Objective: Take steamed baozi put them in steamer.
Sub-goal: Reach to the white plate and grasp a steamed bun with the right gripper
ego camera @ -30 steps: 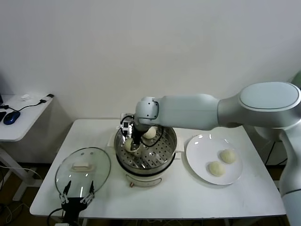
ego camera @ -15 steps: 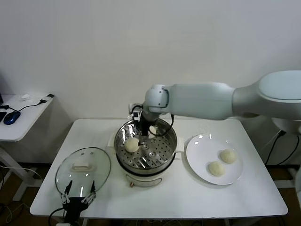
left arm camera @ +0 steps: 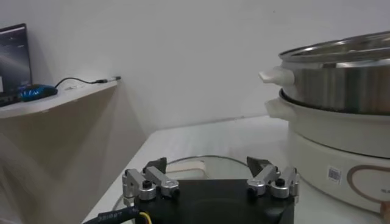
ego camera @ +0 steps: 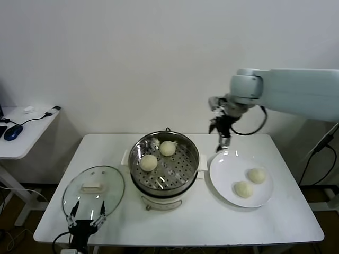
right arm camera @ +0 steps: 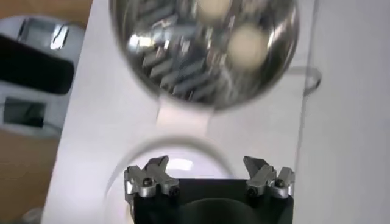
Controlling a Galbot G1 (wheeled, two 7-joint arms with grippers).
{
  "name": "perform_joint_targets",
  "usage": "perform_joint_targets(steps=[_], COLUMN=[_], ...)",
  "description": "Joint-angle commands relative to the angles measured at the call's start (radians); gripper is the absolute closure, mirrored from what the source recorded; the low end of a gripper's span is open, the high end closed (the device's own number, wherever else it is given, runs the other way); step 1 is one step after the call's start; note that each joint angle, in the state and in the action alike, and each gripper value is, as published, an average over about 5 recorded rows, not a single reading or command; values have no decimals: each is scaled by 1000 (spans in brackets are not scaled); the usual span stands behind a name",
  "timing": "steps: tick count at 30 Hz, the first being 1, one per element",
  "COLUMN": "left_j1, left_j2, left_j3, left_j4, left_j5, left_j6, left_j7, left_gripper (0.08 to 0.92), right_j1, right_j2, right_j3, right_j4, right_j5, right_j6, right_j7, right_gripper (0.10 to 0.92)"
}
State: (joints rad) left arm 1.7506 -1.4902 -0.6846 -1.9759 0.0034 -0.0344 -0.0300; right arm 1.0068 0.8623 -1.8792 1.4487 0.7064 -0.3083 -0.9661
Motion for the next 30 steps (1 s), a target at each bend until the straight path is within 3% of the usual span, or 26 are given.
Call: perform_joint_targets(steps=[1, 15, 30], left_j1=[4, 15, 10], left_j2=[-3, -10, -8], left_j3=[-2, -6, 2], left_j4=[1, 3, 13], left_j5=[0, 1, -2], left_j6=[0, -2, -2], left_j7=[-1, -8, -10], left_gripper=[177, 177, 177], right_j1=[-160, -533, -621], right_j2=[-230, -198, -126], right_j3=[-52, 205, 301], right_j4=[41, -60, -162], right_j5=[-192, -276, -297], right_j6=[16, -91, -116], right_j7=[9, 124, 155], right_gripper=[203, 203, 202])
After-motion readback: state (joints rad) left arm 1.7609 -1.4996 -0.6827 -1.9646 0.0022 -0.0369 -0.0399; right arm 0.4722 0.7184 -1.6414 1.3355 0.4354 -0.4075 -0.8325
